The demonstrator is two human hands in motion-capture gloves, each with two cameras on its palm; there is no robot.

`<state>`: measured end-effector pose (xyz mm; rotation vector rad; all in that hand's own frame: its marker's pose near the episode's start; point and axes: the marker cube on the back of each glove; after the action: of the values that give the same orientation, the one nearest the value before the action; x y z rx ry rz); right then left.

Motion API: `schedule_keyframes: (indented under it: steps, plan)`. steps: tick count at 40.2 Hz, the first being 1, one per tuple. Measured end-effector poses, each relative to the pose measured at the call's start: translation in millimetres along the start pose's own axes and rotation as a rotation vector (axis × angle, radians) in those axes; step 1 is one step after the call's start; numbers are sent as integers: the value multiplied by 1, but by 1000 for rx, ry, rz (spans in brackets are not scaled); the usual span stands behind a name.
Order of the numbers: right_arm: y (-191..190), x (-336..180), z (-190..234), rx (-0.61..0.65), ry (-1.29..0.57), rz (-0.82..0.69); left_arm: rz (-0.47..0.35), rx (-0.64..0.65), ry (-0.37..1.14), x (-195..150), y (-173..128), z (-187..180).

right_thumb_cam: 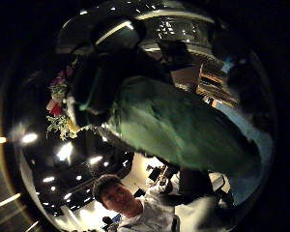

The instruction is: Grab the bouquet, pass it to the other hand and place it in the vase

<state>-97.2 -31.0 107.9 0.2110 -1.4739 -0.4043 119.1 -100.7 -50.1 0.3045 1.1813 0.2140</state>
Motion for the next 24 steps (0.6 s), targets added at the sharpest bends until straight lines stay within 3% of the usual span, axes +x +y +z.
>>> schedule_keyframes:
  steps: [3, 8, 13, 15, 17, 19, 20, 21, 24]
  plan:
    - [5, -7, -7, 15, -3, 26, 7, 15, 0, 5, -9, -10]
    - [4, -4, -33, 110, 153, -52, 20, 39, -2, 23, -21, -26]
    - [1, -3, -57, 135, 267, -118, 53, 79, -55, 99, -10, -42]
    - [1, -3, -65, 143, 294, -113, 80, 111, -99, 106, -17, -54]
    - [4, -5, -69, 162, 295, -44, 194, 135, -152, 104, -31, -68]
    - [5, -7, -73, 176, 311, -15, 429, 154, -188, 106, -49, -82]
    - [5, -8, -75, 180, 319, -17, 506, 168, -194, 109, -57, -89]
    - [5, -10, -76, 183, 325, -20, 509, 189, -192, 111, -61, -96]
    - [6, -15, -80, 191, 350, -12, 273, 265, -158, 114, -66, -114]
